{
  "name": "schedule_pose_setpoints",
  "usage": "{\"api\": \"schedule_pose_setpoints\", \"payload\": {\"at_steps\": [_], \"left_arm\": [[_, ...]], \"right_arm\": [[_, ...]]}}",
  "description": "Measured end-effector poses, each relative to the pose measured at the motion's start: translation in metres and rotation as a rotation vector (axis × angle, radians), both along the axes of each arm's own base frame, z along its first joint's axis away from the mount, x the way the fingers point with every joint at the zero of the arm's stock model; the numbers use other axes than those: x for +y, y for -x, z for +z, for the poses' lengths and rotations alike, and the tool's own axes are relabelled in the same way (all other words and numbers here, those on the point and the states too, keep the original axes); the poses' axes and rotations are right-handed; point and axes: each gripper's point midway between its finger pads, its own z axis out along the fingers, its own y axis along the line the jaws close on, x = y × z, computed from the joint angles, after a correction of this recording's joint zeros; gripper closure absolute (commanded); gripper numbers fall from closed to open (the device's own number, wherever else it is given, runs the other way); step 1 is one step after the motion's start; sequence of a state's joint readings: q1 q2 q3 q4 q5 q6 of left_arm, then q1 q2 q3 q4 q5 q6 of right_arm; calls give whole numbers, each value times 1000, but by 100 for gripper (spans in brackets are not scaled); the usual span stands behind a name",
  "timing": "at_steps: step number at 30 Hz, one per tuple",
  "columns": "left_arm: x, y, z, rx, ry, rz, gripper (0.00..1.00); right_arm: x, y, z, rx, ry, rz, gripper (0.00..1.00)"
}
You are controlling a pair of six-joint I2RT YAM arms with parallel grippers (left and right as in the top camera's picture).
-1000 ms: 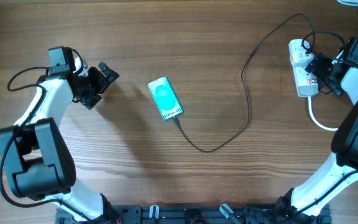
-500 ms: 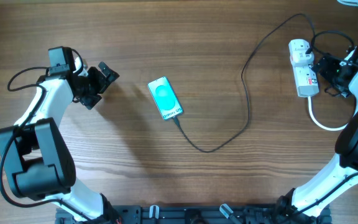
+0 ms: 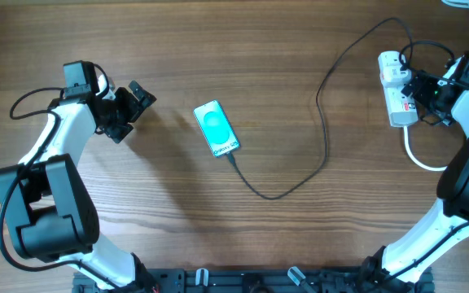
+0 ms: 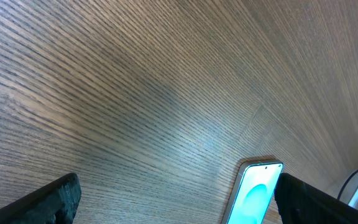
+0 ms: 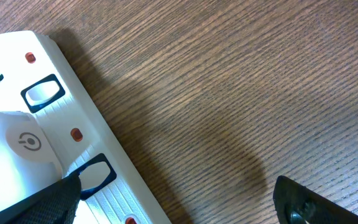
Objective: Plug charger to phone and switch on socket
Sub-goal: 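Press the rocker switch on the white power strip with the right gripper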
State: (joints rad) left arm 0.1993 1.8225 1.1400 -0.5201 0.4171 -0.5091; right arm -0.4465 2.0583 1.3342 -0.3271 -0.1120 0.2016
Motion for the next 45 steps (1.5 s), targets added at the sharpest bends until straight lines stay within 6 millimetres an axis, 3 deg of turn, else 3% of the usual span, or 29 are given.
{"api": "schedule_pose_setpoints", "payload": {"at_steps": [6, 20, 45], "left_arm": [[0, 0, 0, 0, 0, 0, 0], [0, 0, 0, 0, 0, 0, 0], [0, 0, 0, 0, 0, 0, 0]], "right_arm": [[-11, -5, 4, -25, 40, -59, 1], [-6, -7, -6, -15, 5, -47, 1], [1, -1, -7, 15, -48, -18, 1]]}}
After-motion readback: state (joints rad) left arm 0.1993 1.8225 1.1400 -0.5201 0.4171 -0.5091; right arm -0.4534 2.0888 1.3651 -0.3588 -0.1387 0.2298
